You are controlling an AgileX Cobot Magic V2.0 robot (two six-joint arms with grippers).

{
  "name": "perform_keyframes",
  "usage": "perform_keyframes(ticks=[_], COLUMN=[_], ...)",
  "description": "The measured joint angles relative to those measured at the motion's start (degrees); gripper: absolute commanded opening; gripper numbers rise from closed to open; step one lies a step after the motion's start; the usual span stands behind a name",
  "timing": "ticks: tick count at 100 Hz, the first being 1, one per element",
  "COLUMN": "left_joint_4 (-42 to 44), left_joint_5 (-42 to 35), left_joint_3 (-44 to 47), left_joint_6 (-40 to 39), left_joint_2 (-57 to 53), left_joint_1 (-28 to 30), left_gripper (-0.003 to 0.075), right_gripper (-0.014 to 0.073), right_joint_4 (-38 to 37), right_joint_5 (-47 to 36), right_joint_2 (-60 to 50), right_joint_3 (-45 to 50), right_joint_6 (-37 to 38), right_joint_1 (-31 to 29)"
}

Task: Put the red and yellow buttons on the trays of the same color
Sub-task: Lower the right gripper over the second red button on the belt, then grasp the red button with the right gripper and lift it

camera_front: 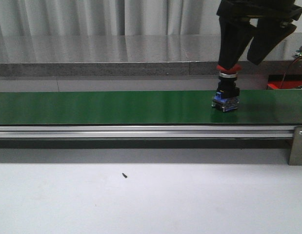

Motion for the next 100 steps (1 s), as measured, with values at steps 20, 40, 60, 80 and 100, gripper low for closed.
perform_keyframes(ticks=[20,40,60,80,100], left_joint_4=[0.0,0.0,0.0,0.0,0.0], left_joint_5=[0.0,0.0,0.0,0.0,0.0], left_joint_3=[0.0,0.0,0.0,0.0,0.0], left_joint_6=[0.1,0.1,0.1,0.1,0.1], left_joint_2=[0.0,0.0,0.0,0.0,0.0], left_joint_1=[0.0,0.0,0.0,0.0,0.0], left_gripper=[-0.002,-0.002,-0.002,-0.002,-0.002], right_gripper=[0.0538,0.0344,0.0206,0.0206,0.0206], right_joint_4=[-1.76,-3.14,-4.54,-4.04,-4.04], right_joint_5=[-3.42,-4.28,-2.98,3.47,6.23], right_joint_2=[3.99,6.74,6.84,6.87,6.87], right_joint_3=[0.0,0.0,-0.65,-5.92,-16.18], right_joint_6=[0.0,0.0,0.71,1.29,1.57], right_joint_1=[0.0,0.0,-0.22,-2.35,-10.36])
